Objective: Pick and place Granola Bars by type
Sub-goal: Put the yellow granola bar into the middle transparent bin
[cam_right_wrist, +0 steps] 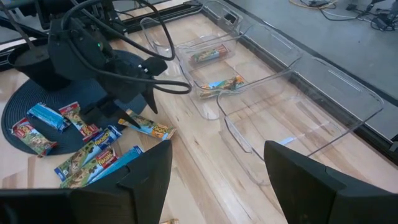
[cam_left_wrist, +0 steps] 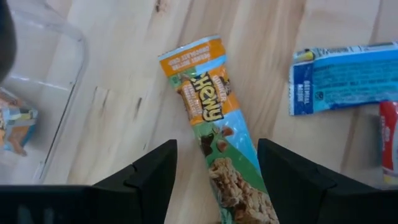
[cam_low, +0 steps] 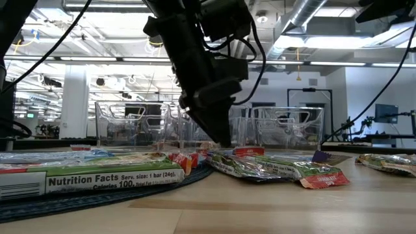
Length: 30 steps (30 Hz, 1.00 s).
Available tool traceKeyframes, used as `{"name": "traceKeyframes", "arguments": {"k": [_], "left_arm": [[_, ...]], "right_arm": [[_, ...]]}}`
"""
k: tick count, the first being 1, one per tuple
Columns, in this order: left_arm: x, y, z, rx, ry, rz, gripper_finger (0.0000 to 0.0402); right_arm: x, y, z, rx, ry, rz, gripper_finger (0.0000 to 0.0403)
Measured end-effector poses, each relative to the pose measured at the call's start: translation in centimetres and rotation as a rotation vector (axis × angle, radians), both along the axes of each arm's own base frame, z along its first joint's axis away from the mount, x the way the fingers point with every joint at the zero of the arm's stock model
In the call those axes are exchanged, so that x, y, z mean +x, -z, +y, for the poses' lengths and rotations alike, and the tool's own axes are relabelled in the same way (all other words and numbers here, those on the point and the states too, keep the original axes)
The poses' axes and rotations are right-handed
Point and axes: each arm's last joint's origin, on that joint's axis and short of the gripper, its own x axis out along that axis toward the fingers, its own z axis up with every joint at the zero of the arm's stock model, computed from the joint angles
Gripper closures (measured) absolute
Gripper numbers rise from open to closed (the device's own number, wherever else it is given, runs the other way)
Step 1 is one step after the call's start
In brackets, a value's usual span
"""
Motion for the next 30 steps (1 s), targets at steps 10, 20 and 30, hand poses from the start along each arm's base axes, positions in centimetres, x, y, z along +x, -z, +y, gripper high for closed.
{"name": "traceKeyframes", "arguments": {"k": [10,20,30], "left_arm": [[0.01,-0.01,0.08,0.005,0.031,0.008,0.0182],[0.02,0.01,0.03,-0.053,-0.033,-0.008,0.0182],[0.14,-0.08,0.02,-0.106,-0.135,-0.047,0.0182]], "right_arm": [[0.0,0.0,0.0,0.0,0.0,0.0,0.0154],[0.01,0.0,-0.02,-0.001,0.002,-0.001,0.0154],[0.03,0.0,0.0,0.006,0.006,-0.004,0.0154]]}}
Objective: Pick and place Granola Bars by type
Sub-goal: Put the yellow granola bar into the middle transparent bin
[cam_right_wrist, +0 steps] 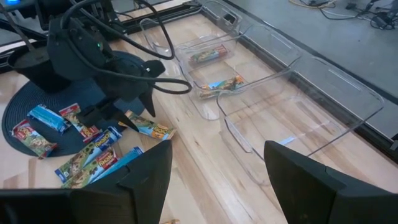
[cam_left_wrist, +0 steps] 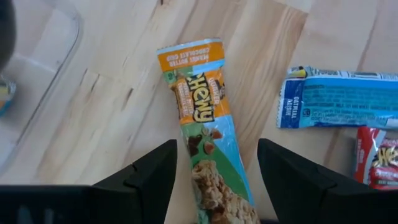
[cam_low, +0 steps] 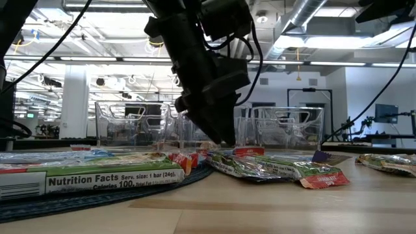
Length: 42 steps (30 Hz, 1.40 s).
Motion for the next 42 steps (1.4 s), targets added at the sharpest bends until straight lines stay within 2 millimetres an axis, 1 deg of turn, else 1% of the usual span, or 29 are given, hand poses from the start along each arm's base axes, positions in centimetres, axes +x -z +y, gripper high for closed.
{"name": "traceKeyframes", "arguments": {"k": [6,16,20,28,42], "left_arm": [[-0.03,0.02,-0.02,-0.044,-0.069,-0.011,0.0182],[-0.03,0.03,-0.1,-0.085,-0.087,-0.014,0.0182],[-0.04,0.04,-0.1,-0.084,-0.082,-0.011,0.0182],[-0.39,0.19,-0.11,-0.016,-0.007,0.042,0.0182],[-0.44,0.23,-0.14,-0.01,0.023,0.052,0.0182]], "right_arm": [[0.01,-0.01,0.01,0.002,0.0,-0.001,0.0154],[0.18,0.11,0.22,-0.011,0.0,0.009,0.0154],[0.31,0.18,0.38,-0.018,0.0,0.015,0.0154],[0.55,0.33,0.69,-0.032,0.0,0.027,0.0154],[0.65,0.41,0.82,-0.035,-0.001,0.033,0.0154]]}}
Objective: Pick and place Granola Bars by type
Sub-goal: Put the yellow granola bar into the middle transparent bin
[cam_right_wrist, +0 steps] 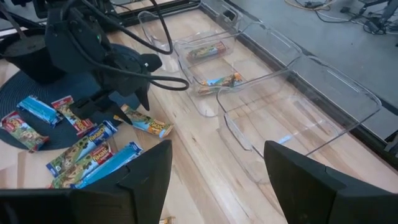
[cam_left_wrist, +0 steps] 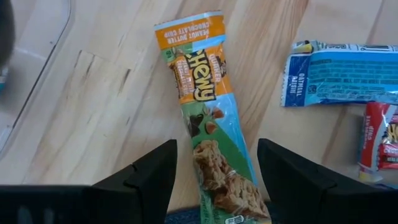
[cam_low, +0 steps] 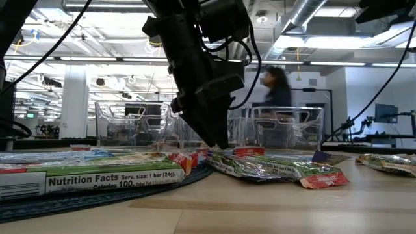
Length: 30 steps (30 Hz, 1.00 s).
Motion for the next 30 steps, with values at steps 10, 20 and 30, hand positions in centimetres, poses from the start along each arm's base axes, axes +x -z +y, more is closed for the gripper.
{"name": "traceKeyframes", "arguments": {"k": [10,20,30], "left_arm": [[0.0,0.2,0.0,0.02,0.007,-0.011,0.0182],[0.8,2.1,-0.2,-0.011,0.019,-0.015,0.0182],[0.9,2.2,-0.1,0.052,0.096,0.0,0.0195]], "right_arm": [[0.0,0.0,0.0,0.0,0.0,0.0,0.0154],[0.0,0.0,0.0,0.0,0.0,0.0,0.0154],[-0.1,0.0,-0.1,-0.009,0.0,0.008,0.0154]]}}
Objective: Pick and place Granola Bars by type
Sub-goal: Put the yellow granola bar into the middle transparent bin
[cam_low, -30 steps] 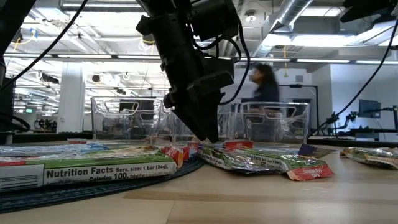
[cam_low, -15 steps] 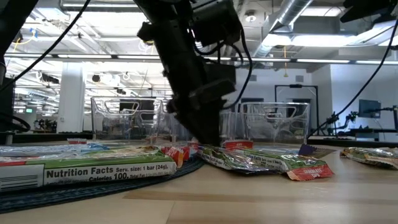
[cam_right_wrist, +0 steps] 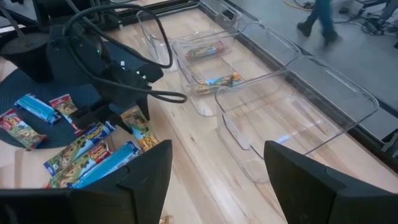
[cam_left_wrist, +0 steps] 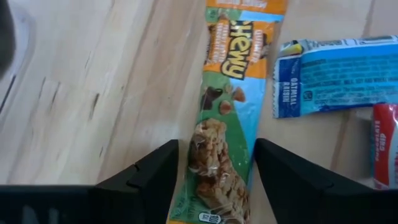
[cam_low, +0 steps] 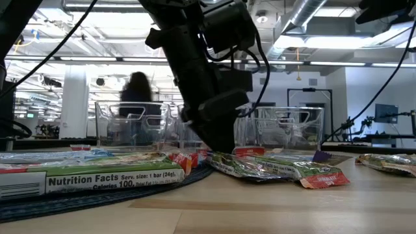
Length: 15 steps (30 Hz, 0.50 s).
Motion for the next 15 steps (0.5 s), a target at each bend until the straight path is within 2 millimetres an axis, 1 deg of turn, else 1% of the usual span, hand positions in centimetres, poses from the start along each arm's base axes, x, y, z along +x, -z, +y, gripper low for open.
{"name": "traceKeyframes", "arguments": {"k": [9,11,15], "left_arm": [[0.1,0.05,-0.02,0.016,0.043,-0.001,0.0267],[0.11,0.05,-0.03,0.02,0.053,0.0,0.0272],[0.2,-0.04,-0.04,0.028,0.068,0.006,0.0269]], "right_arm": [[0.0,0.0,0.0,0.0,0.0,0.0,0.0154],[0.0,0.0,0.0,0.0,0.0,0.0,0.0154],[0.0,0.0,0.0,-0.001,0.0,0.0,0.0154]]}}
